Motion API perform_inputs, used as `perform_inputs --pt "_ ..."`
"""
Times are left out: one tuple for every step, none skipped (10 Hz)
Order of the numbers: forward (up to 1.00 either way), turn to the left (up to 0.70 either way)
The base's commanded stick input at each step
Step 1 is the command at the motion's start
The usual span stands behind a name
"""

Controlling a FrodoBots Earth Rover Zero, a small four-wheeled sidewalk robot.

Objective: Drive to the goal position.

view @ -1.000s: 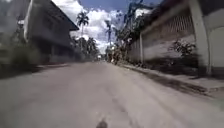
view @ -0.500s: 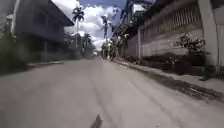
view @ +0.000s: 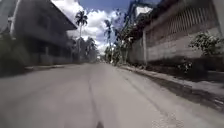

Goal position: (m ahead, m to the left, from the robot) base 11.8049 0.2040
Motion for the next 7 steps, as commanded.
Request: perform_inputs --pt "1.00 0.00" --pt "1.00 0.00" --pt "1.00 0.00" --pt "1.00 0.00" --pt "1.00 0.00" --pt "1.00 0.00" --pt "1.00 0.00"
